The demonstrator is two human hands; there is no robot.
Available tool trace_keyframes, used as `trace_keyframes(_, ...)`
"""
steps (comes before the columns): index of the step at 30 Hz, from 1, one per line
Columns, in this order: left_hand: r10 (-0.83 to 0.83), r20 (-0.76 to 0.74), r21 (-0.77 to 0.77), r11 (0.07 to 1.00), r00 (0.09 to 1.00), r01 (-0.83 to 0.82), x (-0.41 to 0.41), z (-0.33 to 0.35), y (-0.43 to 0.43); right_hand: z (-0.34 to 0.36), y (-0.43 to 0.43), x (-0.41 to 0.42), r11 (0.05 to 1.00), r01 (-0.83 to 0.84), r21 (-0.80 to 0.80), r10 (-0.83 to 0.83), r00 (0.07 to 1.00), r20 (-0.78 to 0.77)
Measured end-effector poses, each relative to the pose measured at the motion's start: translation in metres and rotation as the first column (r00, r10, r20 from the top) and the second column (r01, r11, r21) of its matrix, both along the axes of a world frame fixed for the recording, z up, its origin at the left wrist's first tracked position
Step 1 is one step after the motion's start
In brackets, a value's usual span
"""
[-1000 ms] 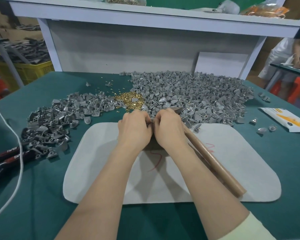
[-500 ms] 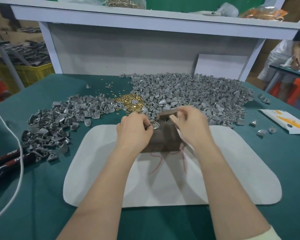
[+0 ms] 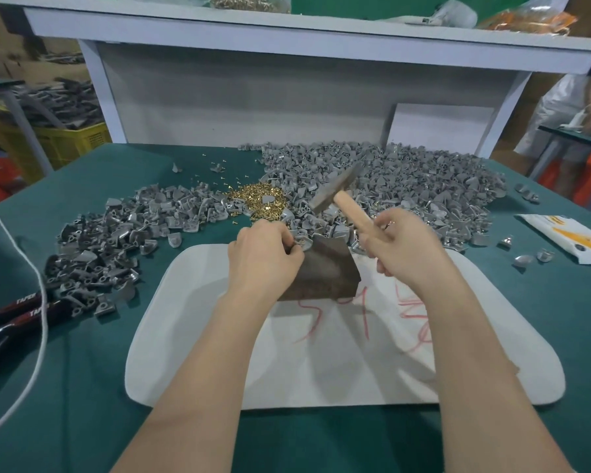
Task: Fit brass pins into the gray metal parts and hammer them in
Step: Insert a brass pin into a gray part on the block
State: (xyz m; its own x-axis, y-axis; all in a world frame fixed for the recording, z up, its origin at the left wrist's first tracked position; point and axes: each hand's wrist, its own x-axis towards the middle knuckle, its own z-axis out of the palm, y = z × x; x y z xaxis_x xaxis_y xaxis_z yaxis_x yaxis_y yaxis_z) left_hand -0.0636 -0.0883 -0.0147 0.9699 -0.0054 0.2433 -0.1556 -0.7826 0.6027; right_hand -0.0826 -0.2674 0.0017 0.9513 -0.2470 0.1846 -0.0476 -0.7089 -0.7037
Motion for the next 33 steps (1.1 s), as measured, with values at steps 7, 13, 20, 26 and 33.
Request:
trace_keyframes(7, 0.102, 0.001, 0.054, 0.993, 0.995, -0.102, 0.003, 0.001, 0.011, 0.015, 0.015, -0.018, 0.952, -0.150, -0.267, 0.188, 0.975, 0.121)
trace_keyframes(13, 0.090, 0.012, 0.014, 0.996, 0.996, -0.090, 0.004, 0.000, 0.011, 0.022, 0.022, -0.025, 0.930, -0.140, -0.340, 0.211, 0.960, 0.182)
trace_keyframes(20, 0.078, -0.013, -0.054, 0.995, 0.997, -0.079, 0.004, 0.000, 0.013, 0.021, 0.024, -0.028, 0.911, -0.117, -0.395, 0.181, 0.975, 0.129)
trace_keyframes(26, 0.068, -0.009, -0.071, 0.995, 0.998, -0.068, 0.004, 0.000, 0.013, 0.021, 0.027, -0.028, 0.904, -0.168, -0.392, 0.201, 0.978, 0.045)
trace_keyframes(33, 0.080, 0.013, -0.079, 0.994, 0.997, -0.079, 0.005, -0.001, 0.012, 0.024, 0.022, -0.029, 0.937, -0.070, -0.341, 0.153, 0.963, 0.223)
